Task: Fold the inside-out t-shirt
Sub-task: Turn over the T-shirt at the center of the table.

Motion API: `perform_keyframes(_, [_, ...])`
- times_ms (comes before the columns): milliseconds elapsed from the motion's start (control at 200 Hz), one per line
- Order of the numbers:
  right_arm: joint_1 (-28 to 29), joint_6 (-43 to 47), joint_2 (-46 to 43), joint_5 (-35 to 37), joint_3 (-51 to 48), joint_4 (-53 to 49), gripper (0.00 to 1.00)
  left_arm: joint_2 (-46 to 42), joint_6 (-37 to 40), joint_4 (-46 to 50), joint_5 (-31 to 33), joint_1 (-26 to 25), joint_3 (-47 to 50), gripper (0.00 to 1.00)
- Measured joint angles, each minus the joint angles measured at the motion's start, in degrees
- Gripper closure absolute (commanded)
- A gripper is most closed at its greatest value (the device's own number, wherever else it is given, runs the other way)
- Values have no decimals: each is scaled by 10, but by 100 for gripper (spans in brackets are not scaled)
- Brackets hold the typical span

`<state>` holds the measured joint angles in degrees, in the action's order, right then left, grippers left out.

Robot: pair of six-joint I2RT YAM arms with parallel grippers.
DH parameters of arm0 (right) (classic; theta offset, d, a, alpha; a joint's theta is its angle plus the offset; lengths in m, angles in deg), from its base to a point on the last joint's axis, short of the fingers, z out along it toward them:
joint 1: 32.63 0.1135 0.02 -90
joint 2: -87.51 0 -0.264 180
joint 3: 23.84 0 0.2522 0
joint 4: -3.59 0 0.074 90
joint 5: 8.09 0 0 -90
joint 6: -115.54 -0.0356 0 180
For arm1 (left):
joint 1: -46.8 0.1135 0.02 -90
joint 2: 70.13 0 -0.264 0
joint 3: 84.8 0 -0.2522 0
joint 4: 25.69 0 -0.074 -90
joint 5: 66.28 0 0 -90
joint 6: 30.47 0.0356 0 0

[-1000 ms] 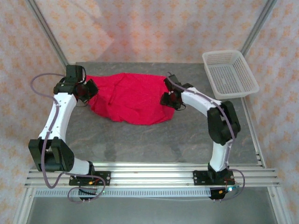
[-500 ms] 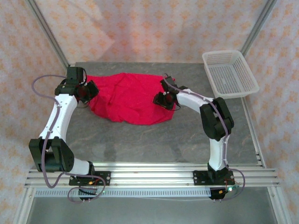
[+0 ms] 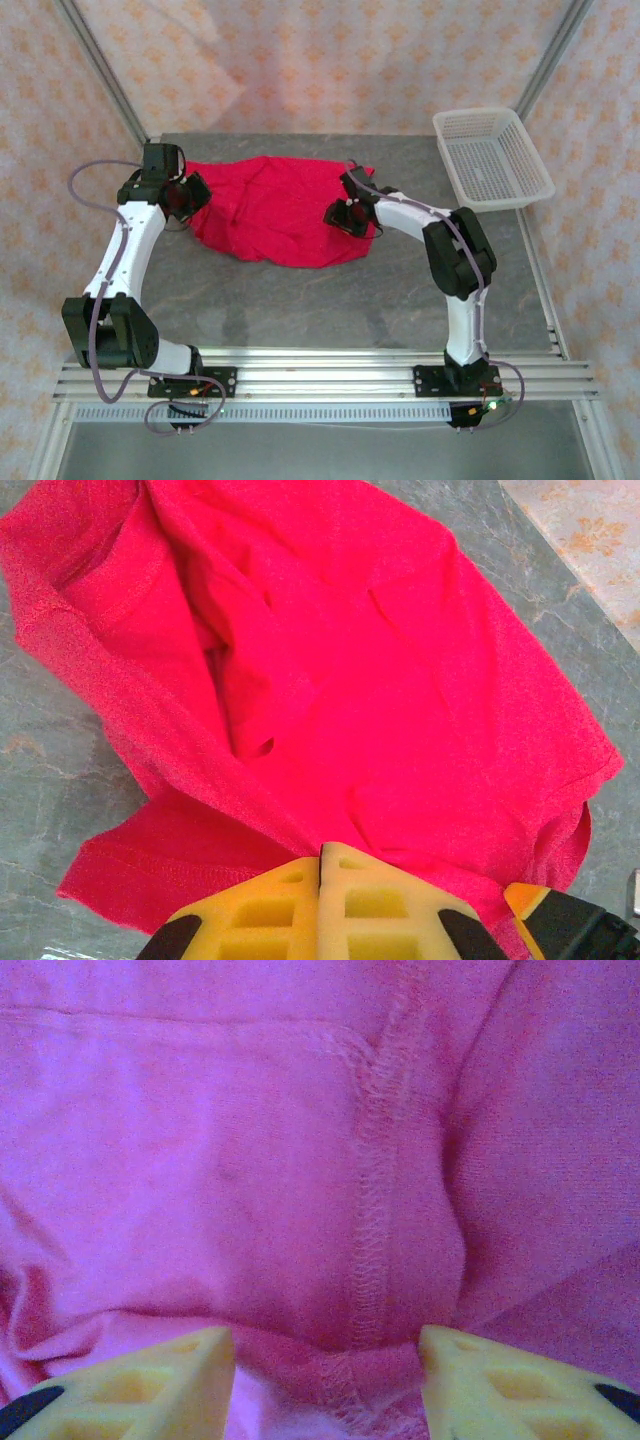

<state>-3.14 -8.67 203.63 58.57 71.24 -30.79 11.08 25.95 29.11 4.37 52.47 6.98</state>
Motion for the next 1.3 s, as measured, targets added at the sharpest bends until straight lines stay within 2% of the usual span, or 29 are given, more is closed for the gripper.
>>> perform_keyframes(115, [0, 2, 11, 4, 0, -5, 84, 0, 0, 0, -2, 0, 0, 100])
perform_keyframes(210, [0, 3, 12, 5, 0, -10, 89, 0, 0, 0, -2, 0, 0, 100])
perform_keyframes(290, [1, 8, 11, 9, 0, -14, 100, 0, 0, 0, -2, 0, 0, 100])
perform_keyframes(420, [2, 24, 2, 26, 23, -71, 100, 1, 2, 9, -2, 1, -9, 100])
perform_keyframes(500, [4, 47, -16, 60, 72, -134, 100, 7, 6, 33, -1, 6, -47, 100])
perform_keyframes(646, [3, 100, -89, 149, 203, -217, 100, 26, 9, 78, -4, 46, -192, 100])
perform_keyframes(781, [-2, 139, -181, 213, 306, -244, 100, 34, 6, 96, -12, 102, -337, 100])
perform_keyframes(876, [-9, 152, -239, 238, 352, -249, 100, 31, -1, 95, -16, 125, -398, 100])
perform_keyframes(1036, [-14, 160, -291, 256, 386, -251, 100, 11, -21, 90, -29, 127, -403, 100])
perform_keyframes(1296, [-15, 163, -272, 257, 407, -285, 100, 6, -31, 89, -43, 128, -402, 100])
